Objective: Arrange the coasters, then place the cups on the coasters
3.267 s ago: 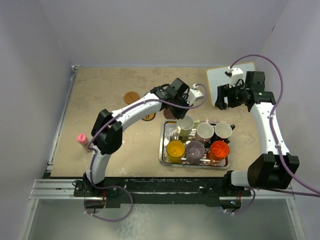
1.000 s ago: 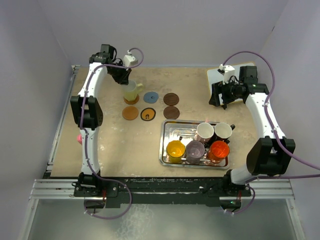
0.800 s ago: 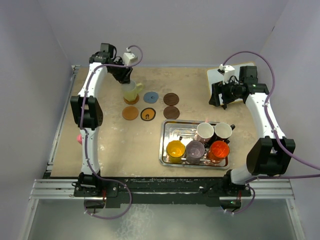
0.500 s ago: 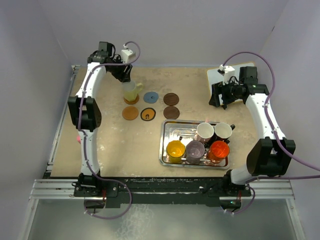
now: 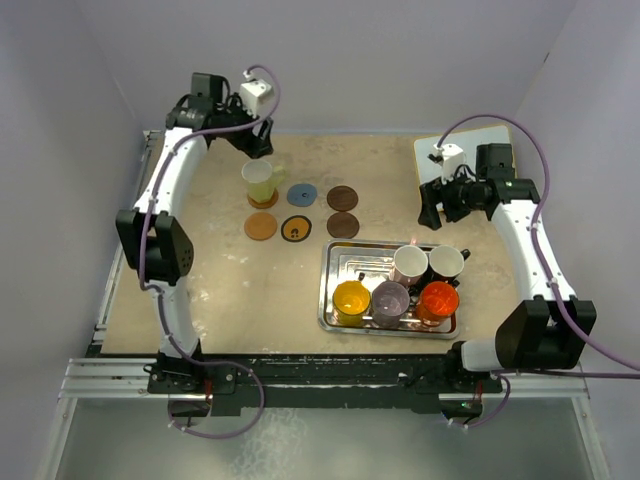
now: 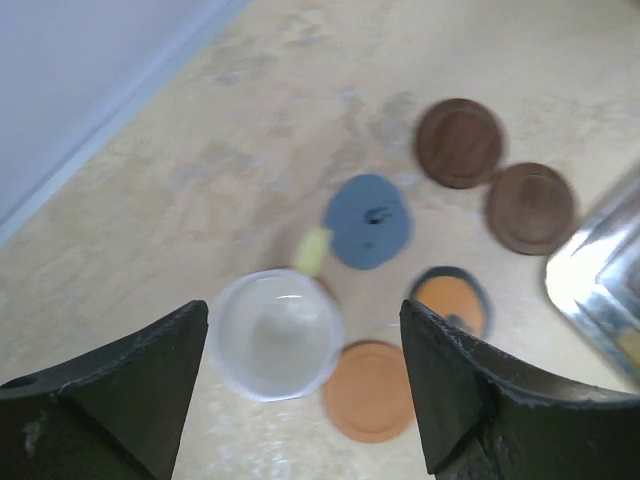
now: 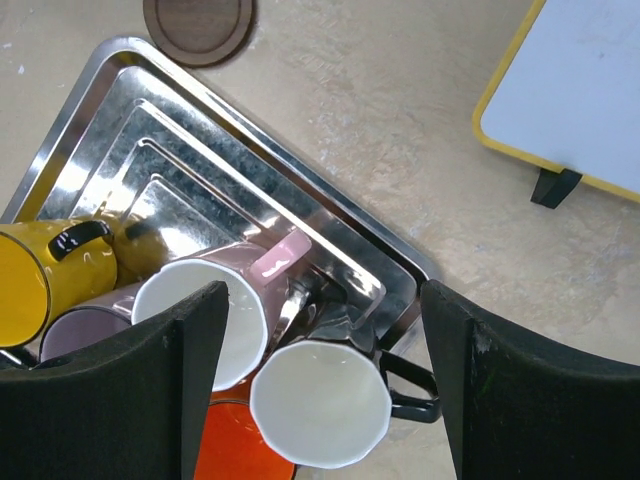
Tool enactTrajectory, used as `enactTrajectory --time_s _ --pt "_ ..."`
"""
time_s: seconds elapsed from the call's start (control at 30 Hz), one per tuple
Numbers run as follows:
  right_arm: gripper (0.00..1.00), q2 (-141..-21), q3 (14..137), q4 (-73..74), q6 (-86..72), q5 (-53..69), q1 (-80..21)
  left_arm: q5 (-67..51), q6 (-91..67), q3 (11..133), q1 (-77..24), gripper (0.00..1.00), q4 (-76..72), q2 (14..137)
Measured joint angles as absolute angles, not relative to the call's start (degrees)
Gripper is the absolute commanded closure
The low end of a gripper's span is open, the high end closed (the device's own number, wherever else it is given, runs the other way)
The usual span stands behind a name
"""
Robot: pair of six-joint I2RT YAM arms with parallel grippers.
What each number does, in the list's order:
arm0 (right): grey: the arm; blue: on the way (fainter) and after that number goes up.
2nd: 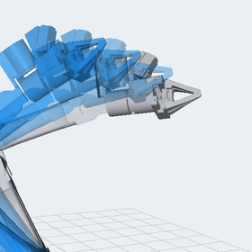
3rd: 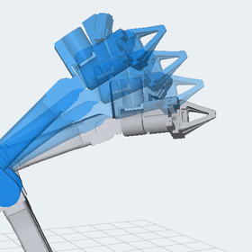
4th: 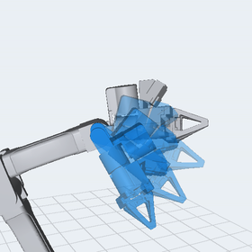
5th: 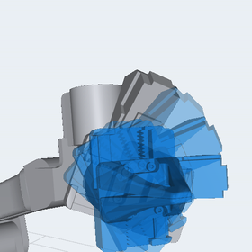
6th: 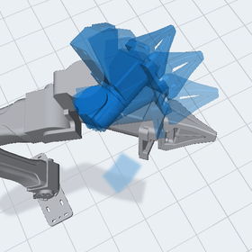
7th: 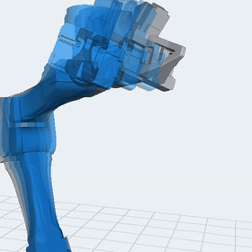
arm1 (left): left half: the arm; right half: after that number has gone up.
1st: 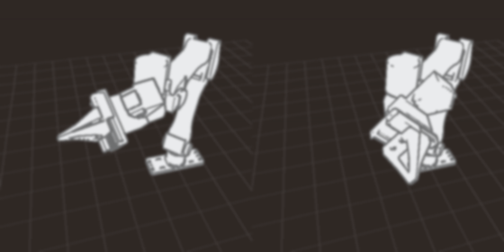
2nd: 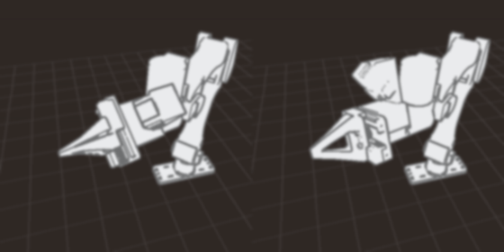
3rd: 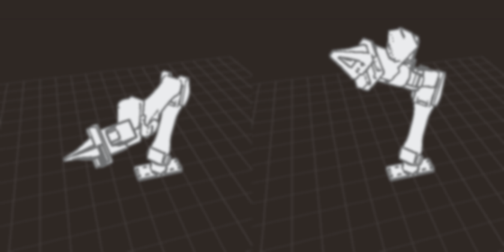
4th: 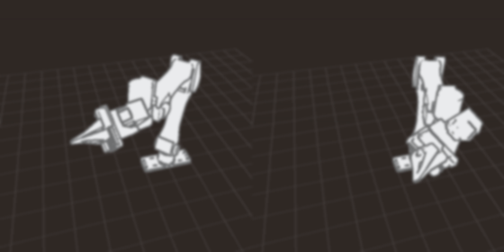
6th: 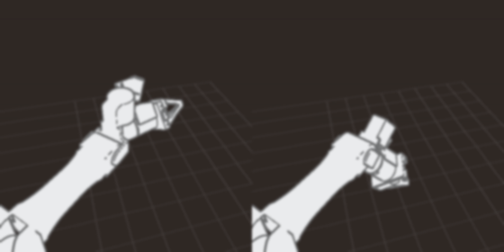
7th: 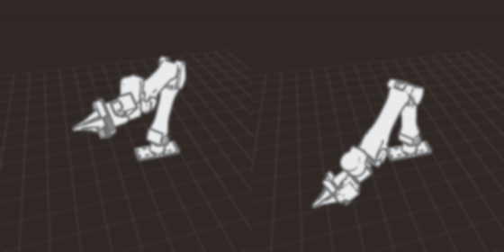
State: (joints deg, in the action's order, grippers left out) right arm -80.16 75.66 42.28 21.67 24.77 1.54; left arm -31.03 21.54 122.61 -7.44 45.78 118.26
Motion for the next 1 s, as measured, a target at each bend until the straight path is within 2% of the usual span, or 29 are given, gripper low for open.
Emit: enactTrajectory --time_s 0.3,0.5,0.77,1.0 --pt "0.2 -79.6 74.9 43.2 17.4 23.6 1.6 -27.8 11.0 105.2 -29.9 0.22 34.7 108.3" --pt "0.2 -79.6 75.0 42.3 13.7 18.9 2.9 -23.3 4.6 105.5 -39.4 0.21 32.4 108.8" --pt "0.2 -79.6 75.0 40.4 9.5 11.3 7.3 -16.1 -2.2 113.6 -47.4 0.23 32.4 117.4" --pt "0.21 -78.4 74.7 41.8 11.4 12.0 7.6 -15.0 -4.1 112.4 -51.5 0.24 32.2 120.1"
